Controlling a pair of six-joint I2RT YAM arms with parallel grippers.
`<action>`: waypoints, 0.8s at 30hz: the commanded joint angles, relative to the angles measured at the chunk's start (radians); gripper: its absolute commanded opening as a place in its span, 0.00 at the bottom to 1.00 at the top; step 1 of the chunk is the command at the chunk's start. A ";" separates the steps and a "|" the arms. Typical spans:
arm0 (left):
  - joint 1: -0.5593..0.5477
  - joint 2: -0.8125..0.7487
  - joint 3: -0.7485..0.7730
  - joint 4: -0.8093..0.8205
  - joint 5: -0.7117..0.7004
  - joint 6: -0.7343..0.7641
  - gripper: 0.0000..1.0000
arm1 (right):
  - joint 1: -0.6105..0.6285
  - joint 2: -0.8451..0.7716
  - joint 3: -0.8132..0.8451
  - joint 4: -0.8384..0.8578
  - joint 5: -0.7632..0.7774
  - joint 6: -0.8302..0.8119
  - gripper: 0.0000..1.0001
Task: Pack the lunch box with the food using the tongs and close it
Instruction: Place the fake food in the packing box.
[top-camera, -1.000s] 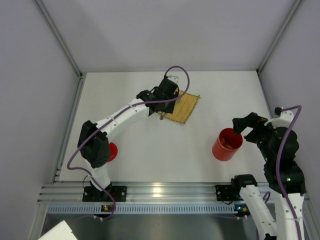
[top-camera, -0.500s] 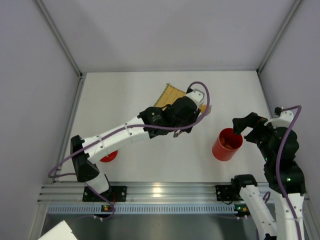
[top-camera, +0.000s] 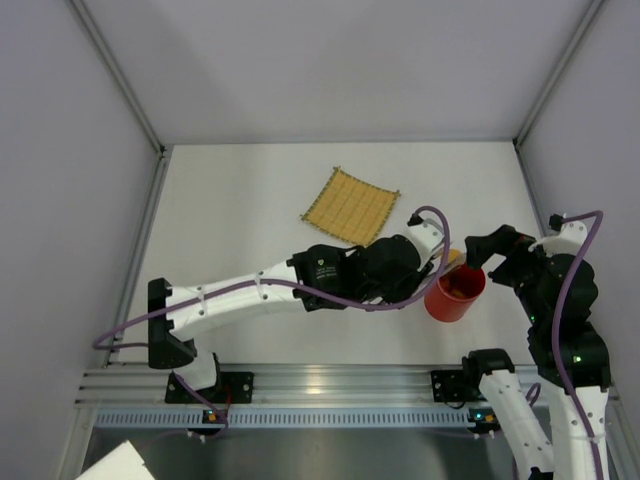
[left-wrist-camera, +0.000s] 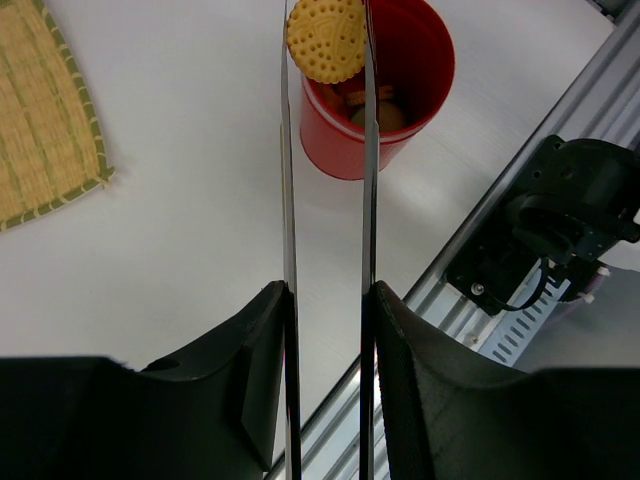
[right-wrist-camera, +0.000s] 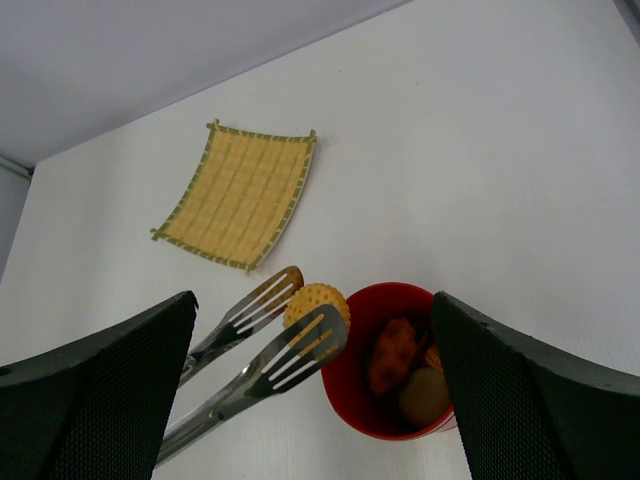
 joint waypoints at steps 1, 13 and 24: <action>-0.023 0.018 0.063 0.025 0.014 -0.011 0.34 | -0.012 0.009 0.032 0.028 -0.003 -0.002 0.99; -0.049 0.081 0.086 0.002 0.040 -0.022 0.39 | -0.012 0.008 0.032 0.022 0.003 -0.007 1.00; -0.055 0.092 0.088 0.006 0.046 -0.017 0.54 | -0.012 0.008 0.027 0.023 -0.001 -0.007 1.00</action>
